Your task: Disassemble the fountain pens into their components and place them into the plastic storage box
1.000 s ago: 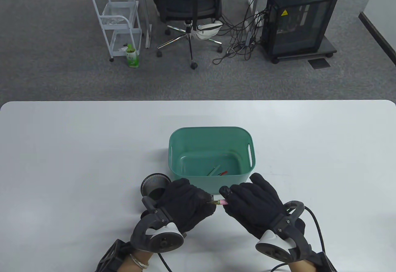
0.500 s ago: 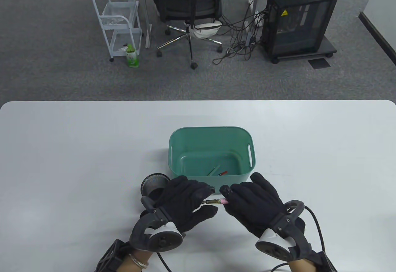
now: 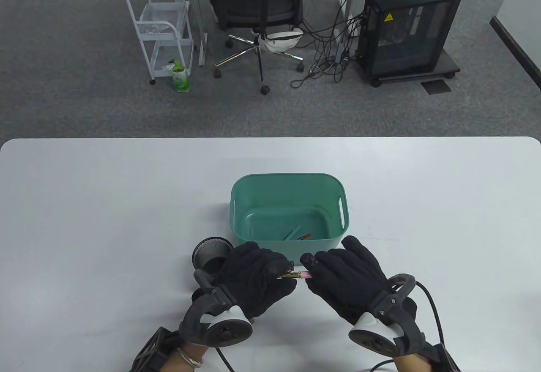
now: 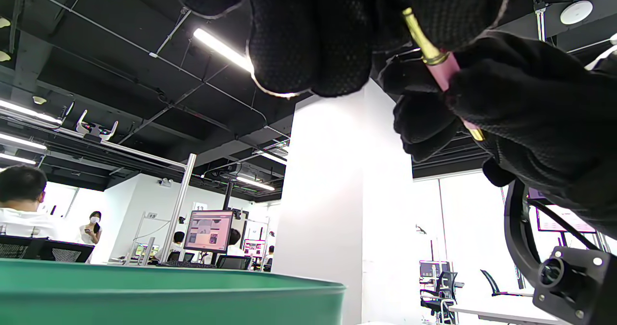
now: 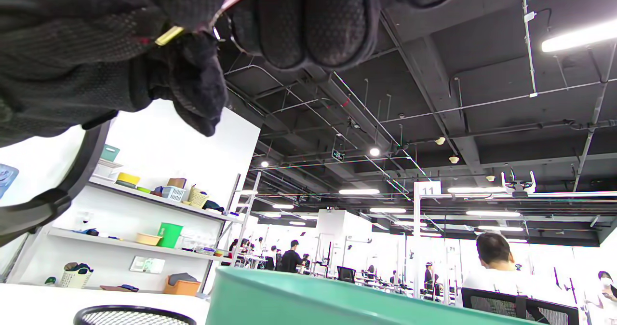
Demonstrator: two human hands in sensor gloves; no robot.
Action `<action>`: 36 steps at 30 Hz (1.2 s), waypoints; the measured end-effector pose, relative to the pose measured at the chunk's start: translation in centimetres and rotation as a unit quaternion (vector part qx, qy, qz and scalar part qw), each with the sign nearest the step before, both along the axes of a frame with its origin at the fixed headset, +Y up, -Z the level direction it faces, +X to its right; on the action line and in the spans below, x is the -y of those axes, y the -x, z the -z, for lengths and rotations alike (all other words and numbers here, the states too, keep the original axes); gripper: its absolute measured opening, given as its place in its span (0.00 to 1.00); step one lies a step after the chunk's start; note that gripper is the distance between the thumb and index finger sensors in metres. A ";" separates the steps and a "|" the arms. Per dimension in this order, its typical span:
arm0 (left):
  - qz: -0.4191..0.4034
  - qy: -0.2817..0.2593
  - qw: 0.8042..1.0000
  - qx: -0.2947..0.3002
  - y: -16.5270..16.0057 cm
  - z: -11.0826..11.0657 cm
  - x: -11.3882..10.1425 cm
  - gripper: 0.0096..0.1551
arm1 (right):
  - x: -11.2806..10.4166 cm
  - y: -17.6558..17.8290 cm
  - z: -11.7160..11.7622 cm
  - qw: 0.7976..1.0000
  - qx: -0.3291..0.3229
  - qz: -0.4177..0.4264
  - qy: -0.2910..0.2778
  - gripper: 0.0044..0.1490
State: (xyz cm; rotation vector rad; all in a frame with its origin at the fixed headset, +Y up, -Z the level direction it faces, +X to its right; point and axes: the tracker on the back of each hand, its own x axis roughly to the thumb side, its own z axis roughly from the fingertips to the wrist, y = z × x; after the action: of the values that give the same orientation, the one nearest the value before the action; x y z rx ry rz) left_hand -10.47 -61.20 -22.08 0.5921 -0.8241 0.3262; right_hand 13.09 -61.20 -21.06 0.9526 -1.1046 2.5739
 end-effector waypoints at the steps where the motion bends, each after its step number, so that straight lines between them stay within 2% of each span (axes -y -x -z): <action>1: 0.000 0.001 1.000 0.000 0.0 0.0 0.0 0.24 | 0.0 0.0 0.0 1.000 0.000 0.000 0.000 0.28; 28: -0.007 0.006 1.000 0.006 0.0 0.2 0.1 0.28 | 0.1 0.1 -0.2 1.000 -0.003 0.000 -0.002 0.28; 36: -0.007 0.008 1.000 0.007 0.2 0.2 0.0 0.32 | 0.0 -0.1 -0.2 1.000 0.000 0.004 -0.003 0.28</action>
State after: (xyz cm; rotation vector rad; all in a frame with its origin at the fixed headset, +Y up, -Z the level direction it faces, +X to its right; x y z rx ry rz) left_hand -10.62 -61.24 -22.28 0.5817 -0.8299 0.3501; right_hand 13.17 -61.24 -20.90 0.9482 -1.1153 2.5653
